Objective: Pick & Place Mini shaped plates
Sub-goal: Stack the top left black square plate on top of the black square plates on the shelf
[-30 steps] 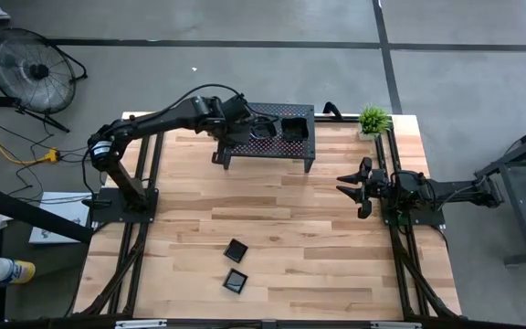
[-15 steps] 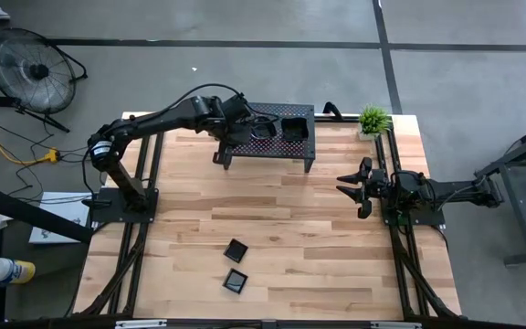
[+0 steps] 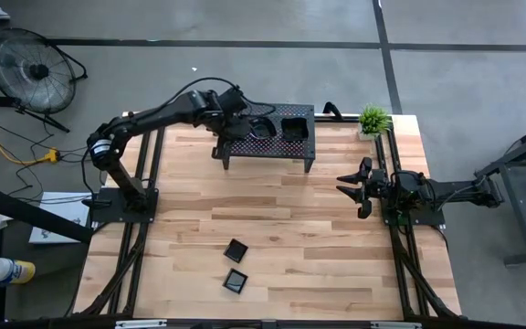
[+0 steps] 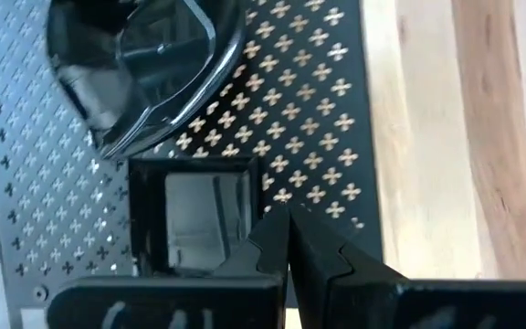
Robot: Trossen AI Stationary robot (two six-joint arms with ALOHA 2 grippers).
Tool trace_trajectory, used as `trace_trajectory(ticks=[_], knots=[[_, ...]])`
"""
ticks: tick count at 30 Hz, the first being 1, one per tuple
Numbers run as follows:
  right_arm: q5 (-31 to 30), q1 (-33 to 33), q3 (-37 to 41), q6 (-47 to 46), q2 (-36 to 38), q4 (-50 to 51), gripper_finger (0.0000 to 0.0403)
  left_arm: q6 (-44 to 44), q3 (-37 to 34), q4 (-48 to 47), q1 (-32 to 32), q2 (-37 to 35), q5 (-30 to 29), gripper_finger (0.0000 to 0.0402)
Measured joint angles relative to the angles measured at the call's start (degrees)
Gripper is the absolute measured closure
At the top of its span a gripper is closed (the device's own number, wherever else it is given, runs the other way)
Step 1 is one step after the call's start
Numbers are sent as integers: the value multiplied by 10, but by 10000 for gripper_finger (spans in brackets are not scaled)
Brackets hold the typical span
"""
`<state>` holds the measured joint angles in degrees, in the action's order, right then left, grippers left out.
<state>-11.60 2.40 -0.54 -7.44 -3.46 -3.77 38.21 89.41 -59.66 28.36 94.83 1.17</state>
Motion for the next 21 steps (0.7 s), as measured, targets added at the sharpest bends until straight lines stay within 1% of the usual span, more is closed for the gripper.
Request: trace_trajectory(ticks=[4, 13, 21], knots=[[0, 0, 0, 0, 0, 0, 273, 4, 0, 0, -1, 0, -1, 401], [0, 0, 0, 0, 0, 0, 273, 1, 0, 0, -2, 2, -49, 401], [0, 0, 0, 0, 0, 1, 273, 6, 0, -1, -3, 39, -63, 401]])
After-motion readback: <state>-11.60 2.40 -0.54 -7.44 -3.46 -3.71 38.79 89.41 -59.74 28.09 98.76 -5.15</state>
